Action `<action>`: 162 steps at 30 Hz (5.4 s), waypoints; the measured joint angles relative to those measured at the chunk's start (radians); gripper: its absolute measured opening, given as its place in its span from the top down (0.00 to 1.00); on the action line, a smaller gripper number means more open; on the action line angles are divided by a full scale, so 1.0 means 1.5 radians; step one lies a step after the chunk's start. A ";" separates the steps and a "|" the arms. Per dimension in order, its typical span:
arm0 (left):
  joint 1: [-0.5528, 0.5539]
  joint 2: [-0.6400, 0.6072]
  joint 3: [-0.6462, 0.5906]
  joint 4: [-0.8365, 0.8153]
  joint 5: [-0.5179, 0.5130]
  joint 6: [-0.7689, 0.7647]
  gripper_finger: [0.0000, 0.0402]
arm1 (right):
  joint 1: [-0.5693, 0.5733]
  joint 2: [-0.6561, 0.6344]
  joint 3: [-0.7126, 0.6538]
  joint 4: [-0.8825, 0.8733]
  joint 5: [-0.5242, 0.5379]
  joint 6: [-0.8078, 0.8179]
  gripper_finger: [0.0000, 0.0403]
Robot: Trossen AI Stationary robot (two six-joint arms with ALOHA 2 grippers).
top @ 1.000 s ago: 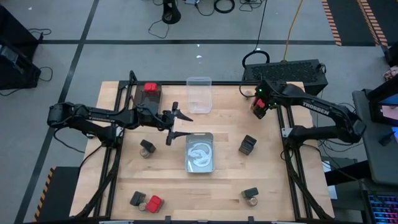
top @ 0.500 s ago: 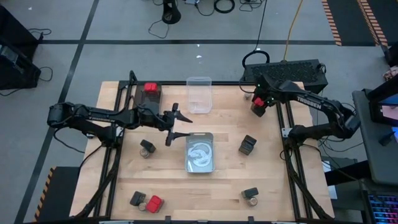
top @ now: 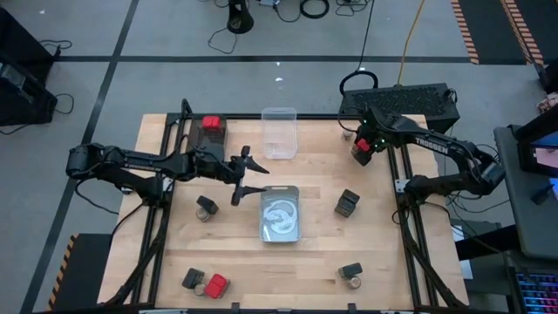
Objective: Sort spices by type
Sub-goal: Put the red seasoning can into the black transparent bin
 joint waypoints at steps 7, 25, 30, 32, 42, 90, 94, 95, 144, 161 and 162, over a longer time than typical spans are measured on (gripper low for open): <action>0.000 0.000 0.000 0.000 0.000 0.001 0.31 | 0.000 0.000 0.000 0.000 0.001 -0.002 0.20; 0.000 0.000 0.000 0.000 0.000 0.003 0.31 | 0.013 -0.001 0.000 -0.004 0.001 -0.001 0.51; 0.000 0.000 0.000 0.000 -0.001 0.004 0.31 | 0.047 0.000 0.008 -0.020 -0.046 0.008 0.48; 0.000 0.000 0.000 0.000 -0.001 0.005 0.31 | 0.064 0.000 0.026 -0.052 -0.058 0.027 0.49; -0.002 0.000 0.000 0.015 -0.001 0.000 0.31 | 0.184 0.000 0.134 -0.127 -0.074 0.064 0.50; -0.124 0.300 0.380 -0.167 -0.124 -0.125 0.31 | 0.661 0.064 0.230 0.046 -0.050 0.126 0.50; -0.134 0.313 0.380 -0.140 -0.146 -0.125 0.31 | 0.661 0.065 0.230 0.058 -0.050 0.126 0.50; -0.137 0.318 0.380 -0.136 -0.151 -0.125 0.31 | 0.661 0.065 0.230 0.061 -0.050 0.126 0.50; -0.144 0.351 0.379 -0.097 -0.206 -0.120 0.31 | 0.661 0.065 0.230 0.101 -0.051 0.123 0.50; -0.144 0.351 0.379 -0.101 -0.206 -0.124 0.33 | 0.661 0.065 0.230 0.120 -0.045 0.113 0.50; -0.144 0.351 0.379 -0.101 -0.206 -0.124 0.35 | 0.661 0.065 0.230 0.120 -0.045 0.113 0.50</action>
